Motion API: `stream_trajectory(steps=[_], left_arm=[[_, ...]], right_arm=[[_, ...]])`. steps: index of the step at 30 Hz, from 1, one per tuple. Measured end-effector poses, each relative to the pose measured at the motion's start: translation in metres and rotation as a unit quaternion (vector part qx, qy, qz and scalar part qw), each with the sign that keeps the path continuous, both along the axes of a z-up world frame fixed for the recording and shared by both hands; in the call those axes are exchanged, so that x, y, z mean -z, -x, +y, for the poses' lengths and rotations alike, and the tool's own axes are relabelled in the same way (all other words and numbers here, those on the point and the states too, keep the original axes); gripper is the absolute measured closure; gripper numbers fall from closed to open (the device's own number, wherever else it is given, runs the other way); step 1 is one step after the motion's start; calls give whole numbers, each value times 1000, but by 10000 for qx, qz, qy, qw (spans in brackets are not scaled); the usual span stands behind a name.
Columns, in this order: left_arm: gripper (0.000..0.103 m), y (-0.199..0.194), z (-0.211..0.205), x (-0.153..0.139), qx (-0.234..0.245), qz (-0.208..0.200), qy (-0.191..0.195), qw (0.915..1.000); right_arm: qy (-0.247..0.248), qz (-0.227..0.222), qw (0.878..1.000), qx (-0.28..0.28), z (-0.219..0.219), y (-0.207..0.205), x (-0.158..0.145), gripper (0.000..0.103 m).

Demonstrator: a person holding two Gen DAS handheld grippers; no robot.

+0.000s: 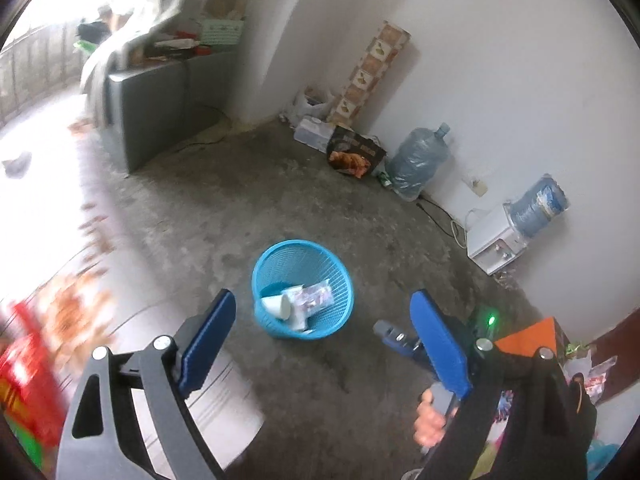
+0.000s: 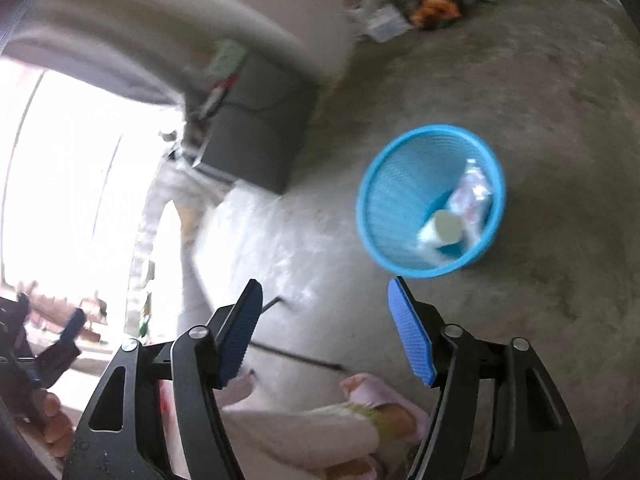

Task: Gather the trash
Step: 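Return both tools from the wastebasket to the table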

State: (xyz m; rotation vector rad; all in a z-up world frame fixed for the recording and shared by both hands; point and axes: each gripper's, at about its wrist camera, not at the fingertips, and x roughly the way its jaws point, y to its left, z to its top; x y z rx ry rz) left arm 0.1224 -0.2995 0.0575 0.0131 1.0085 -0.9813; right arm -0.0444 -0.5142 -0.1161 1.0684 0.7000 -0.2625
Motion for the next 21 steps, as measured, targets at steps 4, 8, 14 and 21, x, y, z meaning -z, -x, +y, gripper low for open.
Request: stream_trajectory(steps=[4,8,14,21], left_arm=[[13,11,69,-16,-260,-309,-25,9992],[11,21,141,-28,-767,-628,48,9951],[9,34,250,-32,-1918,-857,295,9773],[9,25,328,-44,-2663,-936,440,9583]], right_arm=[[64,-137,9987,-483,27,-14,-20,36],[144,-312,9943,-1009,61,-34,-38,33],[222,-556,9815,-1821,117,-76,-65,33],[128,-823,9516,-2960,199,-137,-88,33]])
